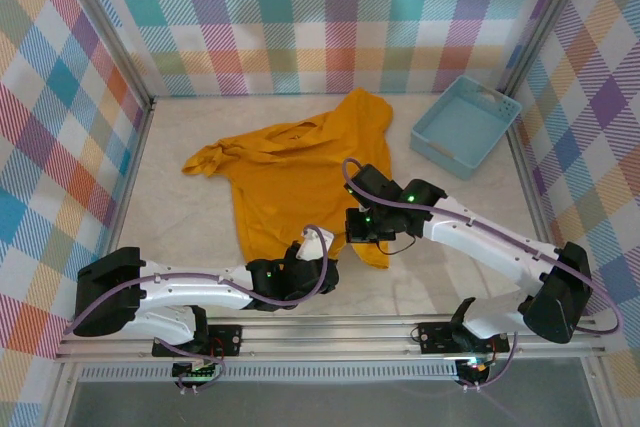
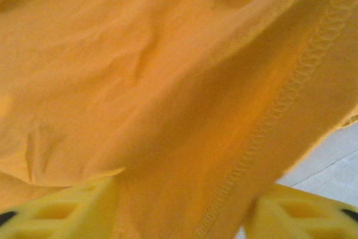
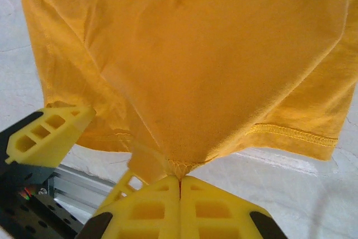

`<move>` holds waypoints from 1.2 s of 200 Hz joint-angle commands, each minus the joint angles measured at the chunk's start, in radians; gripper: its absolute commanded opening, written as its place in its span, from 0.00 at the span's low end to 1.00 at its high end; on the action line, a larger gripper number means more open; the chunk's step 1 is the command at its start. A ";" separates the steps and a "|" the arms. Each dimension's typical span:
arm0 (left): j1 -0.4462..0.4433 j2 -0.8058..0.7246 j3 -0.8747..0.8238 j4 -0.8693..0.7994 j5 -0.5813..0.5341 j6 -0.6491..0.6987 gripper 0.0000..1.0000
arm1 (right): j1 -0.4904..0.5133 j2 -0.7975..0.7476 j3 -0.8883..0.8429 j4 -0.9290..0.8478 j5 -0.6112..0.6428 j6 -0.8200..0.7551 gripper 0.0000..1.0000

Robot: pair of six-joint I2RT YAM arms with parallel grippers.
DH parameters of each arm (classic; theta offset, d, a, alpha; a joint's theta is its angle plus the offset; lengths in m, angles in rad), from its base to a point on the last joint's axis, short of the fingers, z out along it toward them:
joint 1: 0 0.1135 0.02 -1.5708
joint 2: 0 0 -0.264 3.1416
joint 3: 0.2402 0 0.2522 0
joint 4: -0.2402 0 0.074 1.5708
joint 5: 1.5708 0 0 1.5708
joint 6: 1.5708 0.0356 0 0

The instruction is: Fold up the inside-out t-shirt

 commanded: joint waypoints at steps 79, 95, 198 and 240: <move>0.061 -0.010 0.084 -0.041 0.000 -0.021 0.02 | -0.014 0.010 -0.010 -0.009 0.020 -0.020 0.13; 0.098 -0.077 0.091 -0.025 0.065 -0.018 0.00 | -0.029 -0.060 -0.067 0.024 0.032 -0.059 0.32; 0.249 -0.196 0.250 -0.122 0.361 0.059 0.00 | 0.331 -0.263 -0.531 0.941 0.171 -0.391 0.67; 0.268 -0.218 0.260 -0.144 0.385 0.059 0.00 | 0.320 -0.155 -0.651 1.323 0.331 -0.563 0.60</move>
